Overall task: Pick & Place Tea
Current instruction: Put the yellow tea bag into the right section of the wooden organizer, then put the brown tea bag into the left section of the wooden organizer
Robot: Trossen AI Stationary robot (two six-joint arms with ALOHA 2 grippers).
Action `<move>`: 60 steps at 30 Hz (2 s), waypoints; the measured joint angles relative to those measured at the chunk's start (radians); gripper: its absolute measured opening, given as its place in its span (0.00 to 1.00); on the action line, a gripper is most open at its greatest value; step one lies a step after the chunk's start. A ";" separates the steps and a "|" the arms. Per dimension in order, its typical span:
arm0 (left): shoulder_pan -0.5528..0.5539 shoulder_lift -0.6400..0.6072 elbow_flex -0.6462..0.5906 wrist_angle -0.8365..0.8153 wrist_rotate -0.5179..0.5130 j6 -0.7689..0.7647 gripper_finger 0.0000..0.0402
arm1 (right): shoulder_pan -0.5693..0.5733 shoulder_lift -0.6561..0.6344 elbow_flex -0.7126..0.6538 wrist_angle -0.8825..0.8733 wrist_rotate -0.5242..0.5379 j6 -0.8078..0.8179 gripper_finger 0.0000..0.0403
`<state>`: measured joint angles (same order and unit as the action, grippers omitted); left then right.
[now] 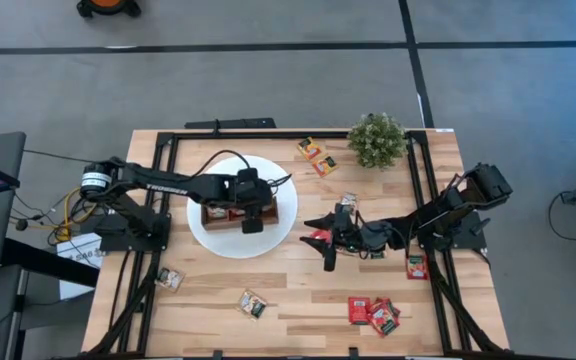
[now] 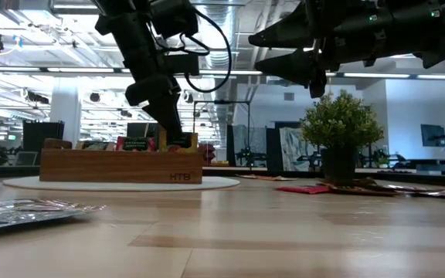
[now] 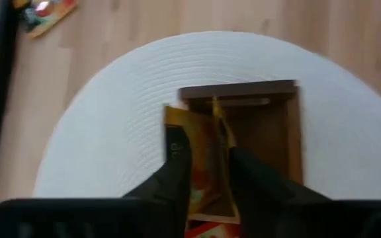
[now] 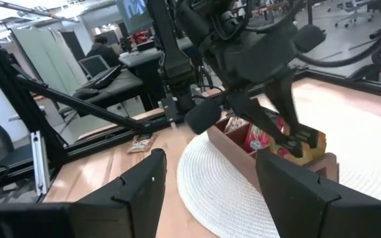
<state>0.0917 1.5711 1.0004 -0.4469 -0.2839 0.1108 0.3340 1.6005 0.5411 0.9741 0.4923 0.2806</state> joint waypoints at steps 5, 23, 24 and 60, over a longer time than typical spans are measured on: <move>-0.001 -0.001 0.000 0.001 -0.138 0.010 0.38 | 0.000 0.000 0.000 0.000 -0.001 0.000 0.55; -0.221 -0.078 0.123 0.004 -0.486 -0.007 0.41 | 0.004 0.000 0.000 -0.131 -0.003 0.006 0.55; -0.244 -0.091 0.103 0.020 -0.478 -0.056 0.41 | 0.007 -0.006 0.000 -0.163 -0.003 0.008 0.55; -0.610 -0.064 -0.278 0.770 -0.487 -0.437 0.41 | -0.205 -0.123 0.073 -1.462 -0.300 -0.499 0.31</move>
<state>-0.5186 1.5074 0.7223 0.3233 -0.7712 -0.3260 0.1293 1.4773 0.6146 -0.4883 0.1923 -0.2184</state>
